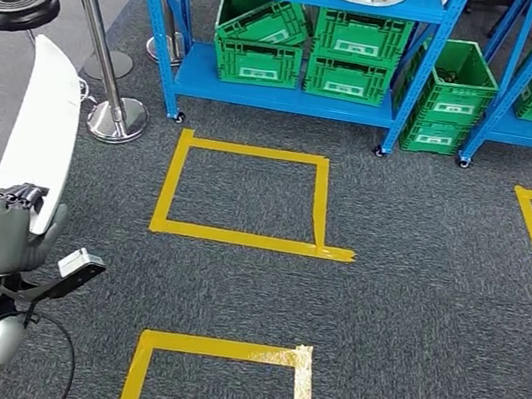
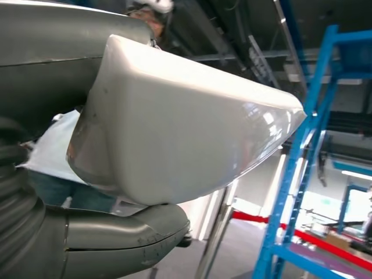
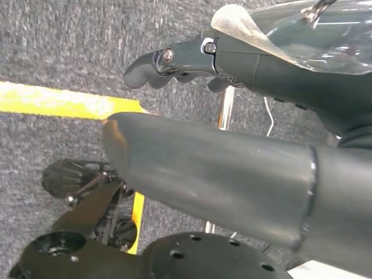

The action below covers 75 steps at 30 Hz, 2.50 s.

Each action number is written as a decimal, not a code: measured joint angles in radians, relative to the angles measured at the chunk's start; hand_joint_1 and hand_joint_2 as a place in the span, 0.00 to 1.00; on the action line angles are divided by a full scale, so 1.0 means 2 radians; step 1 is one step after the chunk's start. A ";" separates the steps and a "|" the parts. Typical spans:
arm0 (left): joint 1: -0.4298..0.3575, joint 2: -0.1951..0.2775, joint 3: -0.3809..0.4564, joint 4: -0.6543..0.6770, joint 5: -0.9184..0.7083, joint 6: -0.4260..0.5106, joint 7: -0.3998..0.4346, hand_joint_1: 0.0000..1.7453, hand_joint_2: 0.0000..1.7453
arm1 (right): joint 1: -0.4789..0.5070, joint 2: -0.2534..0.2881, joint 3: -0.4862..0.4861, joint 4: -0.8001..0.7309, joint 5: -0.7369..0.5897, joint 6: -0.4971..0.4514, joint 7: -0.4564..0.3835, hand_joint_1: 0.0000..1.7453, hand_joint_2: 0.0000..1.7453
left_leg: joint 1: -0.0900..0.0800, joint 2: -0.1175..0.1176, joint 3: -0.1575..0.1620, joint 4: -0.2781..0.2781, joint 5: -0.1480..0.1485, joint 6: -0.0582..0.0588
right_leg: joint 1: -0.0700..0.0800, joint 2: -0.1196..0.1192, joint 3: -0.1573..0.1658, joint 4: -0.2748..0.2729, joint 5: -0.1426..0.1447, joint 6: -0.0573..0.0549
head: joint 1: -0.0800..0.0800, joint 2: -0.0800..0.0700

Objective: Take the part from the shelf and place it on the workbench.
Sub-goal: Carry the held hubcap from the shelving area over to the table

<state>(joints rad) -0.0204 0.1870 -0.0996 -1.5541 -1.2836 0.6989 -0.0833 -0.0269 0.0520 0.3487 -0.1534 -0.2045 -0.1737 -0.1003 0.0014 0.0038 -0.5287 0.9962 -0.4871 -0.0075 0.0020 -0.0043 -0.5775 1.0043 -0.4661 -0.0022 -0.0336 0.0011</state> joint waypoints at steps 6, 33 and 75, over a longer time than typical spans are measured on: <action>0.000 0.001 -0.002 0.002 0.015 -0.003 0.000 1.00 1.00 | 0.000 0.000 0.000 0.000 0.001 -0.003 0.001 0.00 0.00 | -0.003 0.000 -0.003 0.000 0.003 0.005 | -0.003 0.000 -0.001 -0.004 0.006 0.007 | 0.000 0.000; -0.001 0.008 -0.003 0.006 0.044 -0.014 -0.006 1.00 1.00 | -0.001 0.001 0.002 0.000 0.005 -0.007 0.008 0.00 0.00 | -0.003 0.000 -0.005 0.001 0.005 0.006 | -0.003 0.000 -0.004 -0.004 0.008 0.010 | 0.000 0.000; -0.001 0.017 -0.005 0.012 0.050 -0.014 -0.008 1.00 1.00 | -0.001 0.003 0.010 0.000 0.008 -0.006 0.011 0.00 0.00 | -0.009 -0.003 -0.052 0.016 0.022 0.018 | -0.002 0.005 0.045 0.006 -0.046 0.009 | 0.001 0.000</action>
<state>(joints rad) -0.0222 0.2204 -0.1104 -1.5308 -1.1845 0.6703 -0.0996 -0.0285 0.0576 0.3679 -0.1534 -0.1891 -0.1851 -0.0773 -0.0159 -0.0014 -0.6321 1.0287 -0.4431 0.0283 -0.0029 0.0052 -0.4878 1.0157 -0.5584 0.0167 -0.0324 0.0012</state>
